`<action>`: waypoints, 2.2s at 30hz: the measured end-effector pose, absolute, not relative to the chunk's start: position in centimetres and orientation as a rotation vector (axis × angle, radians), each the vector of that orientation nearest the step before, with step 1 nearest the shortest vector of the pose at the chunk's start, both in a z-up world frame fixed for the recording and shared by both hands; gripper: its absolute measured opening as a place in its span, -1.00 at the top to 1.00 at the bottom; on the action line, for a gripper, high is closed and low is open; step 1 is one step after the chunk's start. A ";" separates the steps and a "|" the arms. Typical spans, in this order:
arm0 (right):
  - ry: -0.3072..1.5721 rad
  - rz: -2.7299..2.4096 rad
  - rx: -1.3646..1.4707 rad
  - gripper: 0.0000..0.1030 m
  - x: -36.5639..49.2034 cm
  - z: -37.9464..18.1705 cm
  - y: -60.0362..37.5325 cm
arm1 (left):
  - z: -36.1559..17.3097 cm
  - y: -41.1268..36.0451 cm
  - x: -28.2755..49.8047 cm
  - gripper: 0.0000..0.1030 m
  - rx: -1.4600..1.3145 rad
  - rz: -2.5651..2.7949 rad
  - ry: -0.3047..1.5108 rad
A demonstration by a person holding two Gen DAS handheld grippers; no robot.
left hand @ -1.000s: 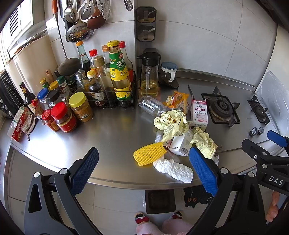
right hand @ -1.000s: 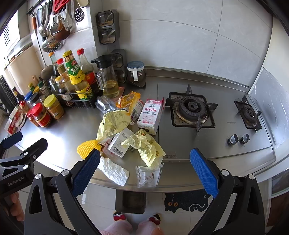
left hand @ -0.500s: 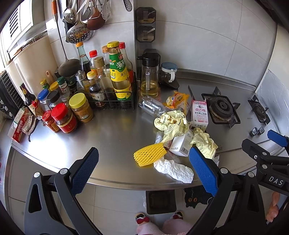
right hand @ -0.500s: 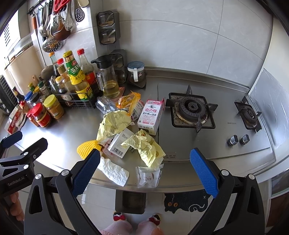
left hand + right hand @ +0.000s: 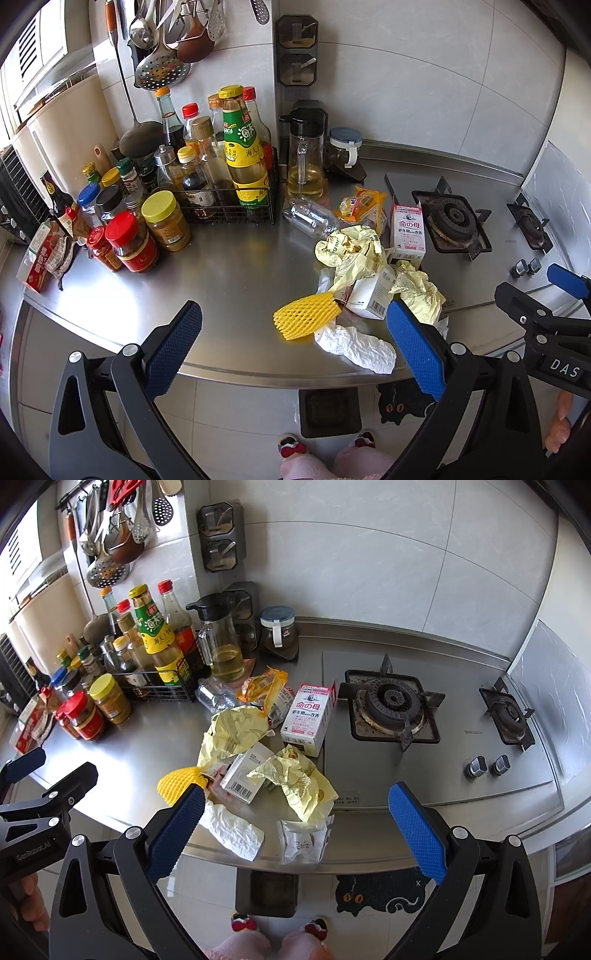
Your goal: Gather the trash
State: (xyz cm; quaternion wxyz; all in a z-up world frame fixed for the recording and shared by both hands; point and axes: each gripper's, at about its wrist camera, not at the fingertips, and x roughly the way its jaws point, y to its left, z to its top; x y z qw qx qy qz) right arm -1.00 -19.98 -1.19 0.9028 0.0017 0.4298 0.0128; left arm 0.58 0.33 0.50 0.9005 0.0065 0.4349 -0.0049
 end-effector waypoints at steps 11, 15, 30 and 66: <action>0.888 0.022 0.004 -0.94 -1.0 -1.2 -20.0 | 0.5 0.2 0.4 -0.84 0.019 -0.007 0.898; 0.888 0.023 0.005 -0.94 -1.0 -1.2 -20.1 | 0.4 0.1 0.3 -0.84 0.021 -0.006 0.898; 0.889 0.023 0.008 -0.94 -1.0 -1.3 -20.2 | 0.4 0.3 0.2 -0.84 0.021 -0.006 0.901; 1.091 0.103 0.098 -0.30 0.4 -16.6 -24.5 | -15.0 -1.9 1.5 -0.30 -0.096 -0.202 1.101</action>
